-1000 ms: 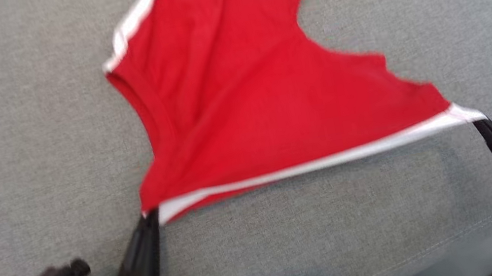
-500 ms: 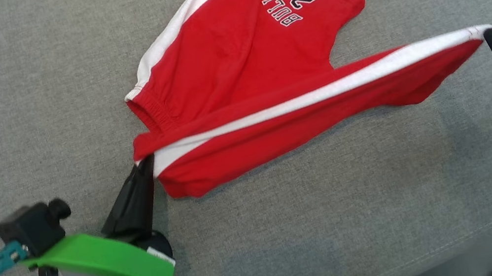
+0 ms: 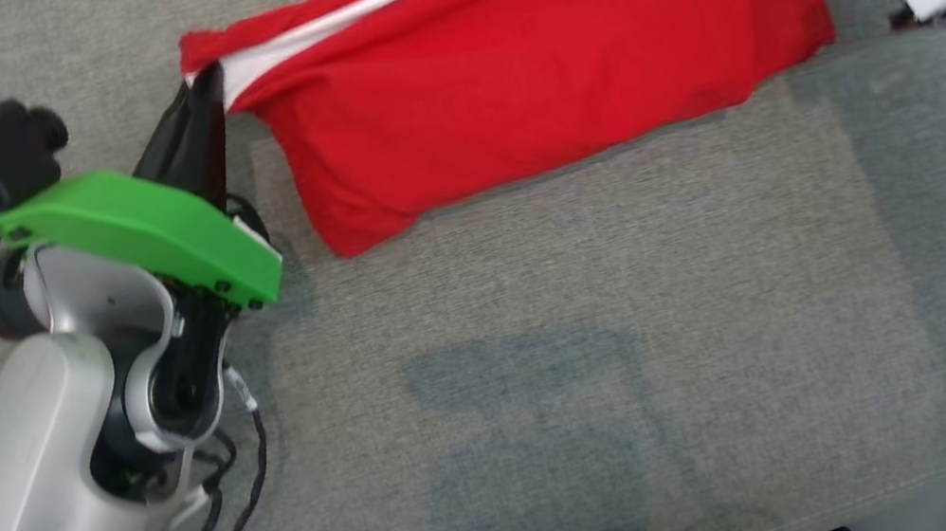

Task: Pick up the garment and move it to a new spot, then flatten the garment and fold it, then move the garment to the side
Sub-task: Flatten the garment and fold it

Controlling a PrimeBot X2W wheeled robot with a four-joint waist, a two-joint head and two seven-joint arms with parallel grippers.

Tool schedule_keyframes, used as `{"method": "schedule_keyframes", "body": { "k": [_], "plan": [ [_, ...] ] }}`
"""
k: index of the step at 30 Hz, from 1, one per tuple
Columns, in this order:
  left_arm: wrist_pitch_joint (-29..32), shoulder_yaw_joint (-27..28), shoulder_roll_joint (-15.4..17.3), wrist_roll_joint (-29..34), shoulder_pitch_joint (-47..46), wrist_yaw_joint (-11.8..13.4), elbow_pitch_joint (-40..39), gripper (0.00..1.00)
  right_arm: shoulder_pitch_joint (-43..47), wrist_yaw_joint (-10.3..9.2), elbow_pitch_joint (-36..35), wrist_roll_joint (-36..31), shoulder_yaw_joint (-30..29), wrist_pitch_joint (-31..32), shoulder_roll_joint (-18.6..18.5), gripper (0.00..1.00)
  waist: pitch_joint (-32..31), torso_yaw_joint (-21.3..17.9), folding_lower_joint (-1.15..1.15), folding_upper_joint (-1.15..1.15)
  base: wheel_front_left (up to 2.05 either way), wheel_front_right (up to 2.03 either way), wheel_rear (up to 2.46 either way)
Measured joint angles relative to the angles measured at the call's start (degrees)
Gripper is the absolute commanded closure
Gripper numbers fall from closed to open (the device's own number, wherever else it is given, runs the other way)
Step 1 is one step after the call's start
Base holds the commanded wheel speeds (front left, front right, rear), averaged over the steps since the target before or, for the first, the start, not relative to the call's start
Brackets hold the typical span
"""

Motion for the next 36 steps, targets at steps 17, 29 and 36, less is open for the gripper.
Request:
{"method": "schedule_keyframes", "body": {
  "k": [17,29,36],
  "plan": [
    [0.9,-2.4,-7.1,1.2,-13.8,-4.6,21.8,1.0,-18.0,0.01,25.1,-6.8,6.0,-3.9,3.7,1.0,3.3,4.8,0.0,0.0,0.0,0.0,0.0],
    [0.5,-2.8,-9.7,1.1,-16.9,-6.2,26.9,0.44,-22.0,0.05,30.3,-7.4,8.9,-7.0,2.1,1.0,3.7,4.5,0.01,0.0,0.0,0.0,0.0],
    [-0.8,-1.8,-10.2,0.6,-17.2,-6.2,28.3,0.0,-24.5,0.01,34.0,-9.7,11.1,-8.8,3.2,0.0,3.4,4.6,0.0,0.0,0.0,0.0,0.0]
  ]
}}
